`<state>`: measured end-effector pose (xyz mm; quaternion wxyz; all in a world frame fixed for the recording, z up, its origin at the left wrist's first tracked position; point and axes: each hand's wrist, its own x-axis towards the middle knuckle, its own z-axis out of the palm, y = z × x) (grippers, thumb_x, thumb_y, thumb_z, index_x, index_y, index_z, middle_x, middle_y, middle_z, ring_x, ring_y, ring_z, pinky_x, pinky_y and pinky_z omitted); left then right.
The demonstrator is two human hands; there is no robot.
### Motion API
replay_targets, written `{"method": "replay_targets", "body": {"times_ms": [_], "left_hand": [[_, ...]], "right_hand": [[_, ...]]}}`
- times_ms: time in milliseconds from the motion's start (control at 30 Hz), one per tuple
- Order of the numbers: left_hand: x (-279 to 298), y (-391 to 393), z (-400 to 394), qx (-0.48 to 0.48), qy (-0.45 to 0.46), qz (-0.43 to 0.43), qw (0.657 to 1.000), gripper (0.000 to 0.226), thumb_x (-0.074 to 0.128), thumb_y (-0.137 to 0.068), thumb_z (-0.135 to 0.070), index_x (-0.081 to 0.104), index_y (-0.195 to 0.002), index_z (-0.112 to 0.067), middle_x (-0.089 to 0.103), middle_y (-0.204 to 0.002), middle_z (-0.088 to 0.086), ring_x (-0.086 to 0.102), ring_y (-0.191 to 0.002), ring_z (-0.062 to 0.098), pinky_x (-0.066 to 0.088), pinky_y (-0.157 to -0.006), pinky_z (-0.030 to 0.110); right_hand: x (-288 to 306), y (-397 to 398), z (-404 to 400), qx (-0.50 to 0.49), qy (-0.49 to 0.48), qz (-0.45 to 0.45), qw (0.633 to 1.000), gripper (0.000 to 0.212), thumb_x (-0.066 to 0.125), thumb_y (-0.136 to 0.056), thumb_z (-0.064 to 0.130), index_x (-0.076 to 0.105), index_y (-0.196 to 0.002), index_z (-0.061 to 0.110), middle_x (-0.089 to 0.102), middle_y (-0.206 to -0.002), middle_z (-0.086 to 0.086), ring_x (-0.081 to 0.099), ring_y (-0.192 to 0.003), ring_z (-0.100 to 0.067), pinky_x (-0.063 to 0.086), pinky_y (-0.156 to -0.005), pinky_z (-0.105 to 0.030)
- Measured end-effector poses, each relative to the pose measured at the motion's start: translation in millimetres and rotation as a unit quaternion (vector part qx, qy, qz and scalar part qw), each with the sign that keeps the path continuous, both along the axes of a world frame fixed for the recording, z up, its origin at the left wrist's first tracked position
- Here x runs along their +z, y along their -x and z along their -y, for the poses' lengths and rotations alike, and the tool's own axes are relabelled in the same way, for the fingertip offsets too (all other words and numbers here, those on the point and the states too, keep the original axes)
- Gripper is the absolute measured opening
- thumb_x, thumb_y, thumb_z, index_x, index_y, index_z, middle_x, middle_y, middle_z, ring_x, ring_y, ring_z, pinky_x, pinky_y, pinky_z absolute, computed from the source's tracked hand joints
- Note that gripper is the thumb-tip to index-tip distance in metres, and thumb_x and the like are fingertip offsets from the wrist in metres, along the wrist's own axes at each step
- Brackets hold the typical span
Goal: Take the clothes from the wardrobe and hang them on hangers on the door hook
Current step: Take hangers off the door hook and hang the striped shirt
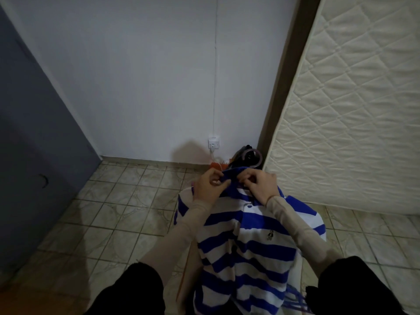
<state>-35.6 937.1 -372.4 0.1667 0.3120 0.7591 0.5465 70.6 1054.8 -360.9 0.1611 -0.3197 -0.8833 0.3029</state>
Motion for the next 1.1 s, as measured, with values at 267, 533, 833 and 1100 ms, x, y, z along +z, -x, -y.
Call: {"method": "replay_targets", "body": {"times_ms": [267,533,833,1100], "left_hand": [[-23,-26,8,0.114,-0.011,0.167,0.979,0.038,0.071,-0.075,0.0,0.046,-0.102,-0.012,0.057,-0.072,-0.005,0.055,-0.068,0.003,0.05,-0.068,0.017],[-25,-12,21,0.096,-0.026,0.165,0.981,0.042,0.072,-0.074,0.001,0.047,-0.106,-0.01,0.059,-0.068,-0.003,0.058,-0.068,0.006,0.049,-0.07,0.023],[-35,0,26,0.094,-0.015,0.158,0.983,0.04,0.072,-0.074,0.001,0.049,-0.105,-0.009,0.059,-0.068,0.0,0.058,-0.069,0.01,0.051,-0.073,0.029],[-38,3,34,0.083,0.0,0.16,0.984,0.034,0.068,-0.077,0.005,0.046,-0.098,-0.011,0.055,-0.069,0.003,0.056,-0.068,0.014,0.046,-0.048,0.008]], "right_hand": [[10,24,-13,0.08,-0.104,0.071,0.989,0.038,0.058,-0.086,0.015,0.052,-0.125,0.017,0.053,-0.128,-0.007,0.047,-0.118,-0.026,0.043,-0.093,-0.042],[2,36,-17,0.1,-0.087,0.071,0.989,0.021,0.051,-0.092,0.021,0.062,-0.109,0.017,0.06,-0.108,-0.012,0.05,-0.104,-0.03,0.042,-0.086,-0.042],[-2,62,-35,0.135,0.002,0.123,0.983,0.013,0.046,-0.093,0.018,0.059,-0.091,0.016,0.06,-0.096,-0.018,0.055,-0.098,-0.037,0.044,-0.084,-0.044],[-12,64,-23,0.087,-0.032,0.074,0.993,0.021,0.043,-0.096,0.021,0.057,-0.104,0.007,0.051,-0.095,-0.012,0.045,-0.104,-0.031,0.033,-0.09,-0.041]]}}
